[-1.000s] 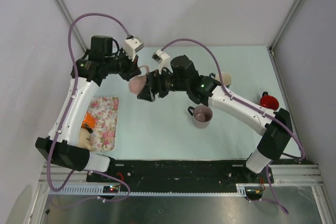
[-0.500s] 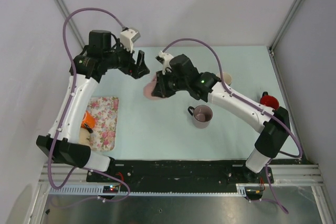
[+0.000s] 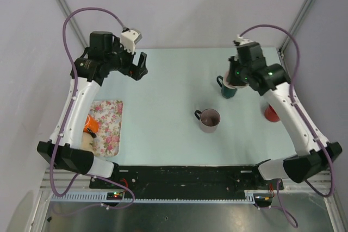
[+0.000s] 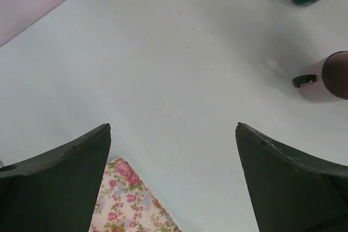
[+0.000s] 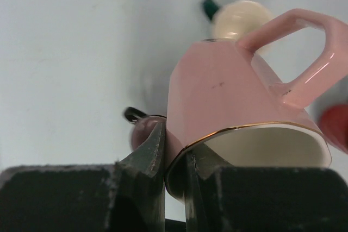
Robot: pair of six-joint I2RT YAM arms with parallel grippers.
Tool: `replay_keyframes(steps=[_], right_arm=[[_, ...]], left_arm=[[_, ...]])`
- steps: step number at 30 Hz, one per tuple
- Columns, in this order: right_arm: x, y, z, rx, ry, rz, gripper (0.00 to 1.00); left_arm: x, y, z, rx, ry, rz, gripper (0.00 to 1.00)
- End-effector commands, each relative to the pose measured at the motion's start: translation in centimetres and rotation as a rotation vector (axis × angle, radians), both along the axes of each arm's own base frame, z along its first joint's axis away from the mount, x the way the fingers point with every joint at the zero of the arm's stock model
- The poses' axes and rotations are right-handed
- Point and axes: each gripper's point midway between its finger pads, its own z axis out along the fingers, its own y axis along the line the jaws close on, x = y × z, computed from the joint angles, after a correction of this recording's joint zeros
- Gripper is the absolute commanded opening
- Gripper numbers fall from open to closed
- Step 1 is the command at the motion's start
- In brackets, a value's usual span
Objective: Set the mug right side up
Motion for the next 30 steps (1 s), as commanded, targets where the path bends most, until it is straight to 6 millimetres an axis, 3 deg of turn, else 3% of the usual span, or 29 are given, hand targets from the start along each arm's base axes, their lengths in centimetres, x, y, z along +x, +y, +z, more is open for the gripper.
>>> replay_keyframes(steps=[1,4,7,15,26,30], right_arm=[[-2.1,-7.0,0.2,-0.124,0.009,-0.173,0.00],[-3.7,-9.3,-2.5,-0.141,0.091,-0.235,0.00],[-5.4,-9.6,-5.2,-0.113,0.173,-0.235,0.00],[-7.9,-8.6,-11.7,-0.074,0.337,-0.229,0.00],[-7.9,-6.8,-19.2,-0.065,0.442,-0.211,0.00],[-7.8,-6.7,-21.0,-0.069,0.484,-0.207,0.00]], left_arm=[[0.7,1.9,0.9,0.069,-0.089,0.027,1.00],[0.1,-0.1,1.8,-0.207,0.008,-0.062,1.00],[0.1,-0.9,2.4,-0.393,0.123,-0.058,1.00],[0.3,0.5,0.5,-0.309,0.063,-0.025,1.00],[-0.1,0.9,-0.9,-0.271,0.054,-0.028,1.00],[-0.3,1.1,-1.4,-0.255,0.053,-0.035,1.00]])
